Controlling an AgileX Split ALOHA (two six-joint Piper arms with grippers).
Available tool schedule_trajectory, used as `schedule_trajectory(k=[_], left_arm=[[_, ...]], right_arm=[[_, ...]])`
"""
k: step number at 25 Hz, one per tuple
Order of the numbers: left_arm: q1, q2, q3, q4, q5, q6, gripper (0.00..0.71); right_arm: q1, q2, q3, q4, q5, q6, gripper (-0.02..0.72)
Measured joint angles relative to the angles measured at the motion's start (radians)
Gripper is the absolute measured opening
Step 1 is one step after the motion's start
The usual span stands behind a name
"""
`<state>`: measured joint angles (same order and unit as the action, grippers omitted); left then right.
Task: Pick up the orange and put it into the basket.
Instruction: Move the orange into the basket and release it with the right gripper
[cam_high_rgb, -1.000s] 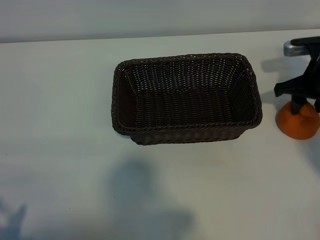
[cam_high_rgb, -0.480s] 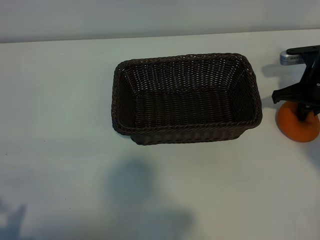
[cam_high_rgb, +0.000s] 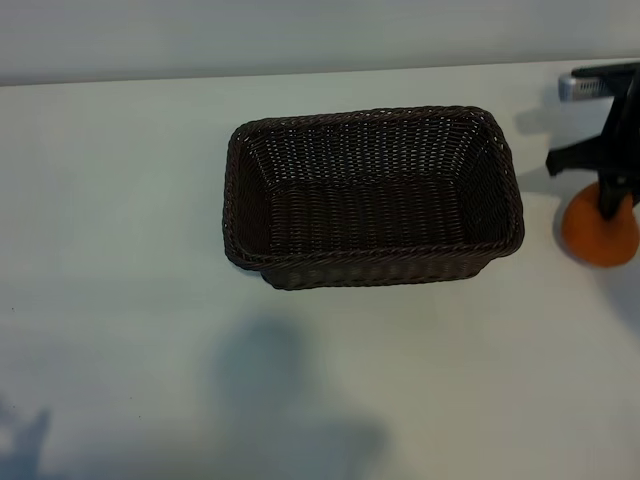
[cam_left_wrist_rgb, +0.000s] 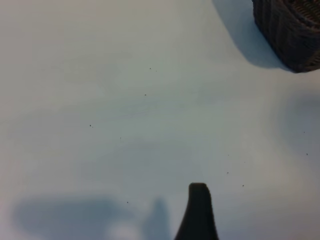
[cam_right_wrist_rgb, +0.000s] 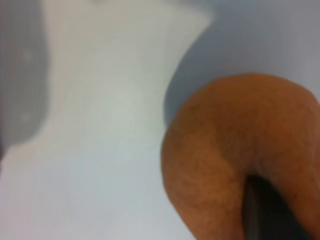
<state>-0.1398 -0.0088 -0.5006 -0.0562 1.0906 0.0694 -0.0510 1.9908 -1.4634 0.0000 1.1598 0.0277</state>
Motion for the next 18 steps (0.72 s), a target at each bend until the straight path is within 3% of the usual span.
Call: schedule_trajectory(k=[3, 6, 18], left_arm=[[0.000, 0.000, 0.000, 0.001, 0.000, 0.000, 0.590], [0.000, 0.000, 0.000, 0.002, 0.000, -0.002, 0.590], [0.000, 0.000, 0.000, 0.002, 0.000, -0.004, 0.590]], right_arm=[[0.000, 0.001, -0.092, 0.038, 0.059, -0.019, 0.079], [0.000, 0.000, -0.161, 0.072, 0.058, -0.028, 0.074], [0.069, -0.192, -0.200, 0.066, 0.069, -0.037, 0.072]])
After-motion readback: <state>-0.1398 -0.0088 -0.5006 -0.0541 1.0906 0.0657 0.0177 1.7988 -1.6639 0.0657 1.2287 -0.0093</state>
